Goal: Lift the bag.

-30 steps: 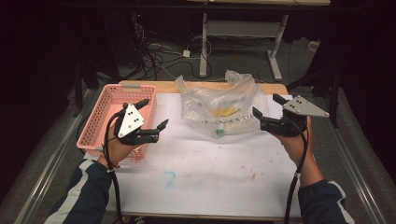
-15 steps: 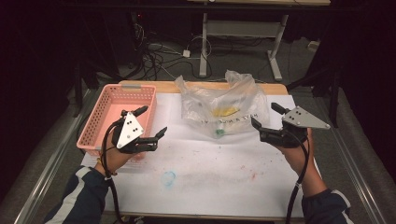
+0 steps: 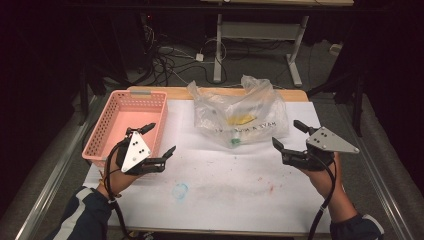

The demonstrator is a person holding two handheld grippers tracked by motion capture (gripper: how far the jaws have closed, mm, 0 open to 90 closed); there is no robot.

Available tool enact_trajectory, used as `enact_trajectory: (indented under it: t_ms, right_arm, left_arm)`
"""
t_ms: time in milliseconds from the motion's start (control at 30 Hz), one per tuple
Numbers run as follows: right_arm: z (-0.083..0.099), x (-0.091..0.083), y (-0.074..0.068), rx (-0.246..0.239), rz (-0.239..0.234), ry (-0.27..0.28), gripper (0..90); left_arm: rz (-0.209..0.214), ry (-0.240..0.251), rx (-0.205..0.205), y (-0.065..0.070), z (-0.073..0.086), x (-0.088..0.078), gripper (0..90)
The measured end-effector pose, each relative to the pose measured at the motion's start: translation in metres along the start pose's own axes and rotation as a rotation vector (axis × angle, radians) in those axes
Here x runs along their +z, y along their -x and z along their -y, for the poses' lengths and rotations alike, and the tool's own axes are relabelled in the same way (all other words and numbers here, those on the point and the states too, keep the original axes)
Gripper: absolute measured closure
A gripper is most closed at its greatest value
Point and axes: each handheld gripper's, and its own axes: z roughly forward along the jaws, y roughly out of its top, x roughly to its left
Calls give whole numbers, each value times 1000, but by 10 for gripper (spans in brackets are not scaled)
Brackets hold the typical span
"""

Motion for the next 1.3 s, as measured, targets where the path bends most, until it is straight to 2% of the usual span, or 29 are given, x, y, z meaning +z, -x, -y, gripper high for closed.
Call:
enact_trajectory:
  t_ms: [267, 500, 700, 967, 1067, 1300]
  right_arm:
    - [10, -8, -9, -42, 11, -6, 181]
    - [23, -9, -17, -65, -7, -26, 182]
    - [37, -9, -24, -83, -17, -39, 182]
    - [52, -12, -31, -59, -33, -45, 187]
    - [56, -14, -33, -58, -45, -51, 187]
    - [73, -15, -38, -28, -45, -99, 184]
  left_arm:
    - [16, -20, 24, 10, 10, -1, 153]
    - [32, -15, 42, 18, 18, -4, 153]
    - [46, -42, 43, 24, 29, -4, 153]
    - [53, -84, 15, 32, 44, -7, 153]
    - [61, -103, 27, 37, 51, -9, 153]
    - [74, -139, 4, 42, 64, -13, 153]
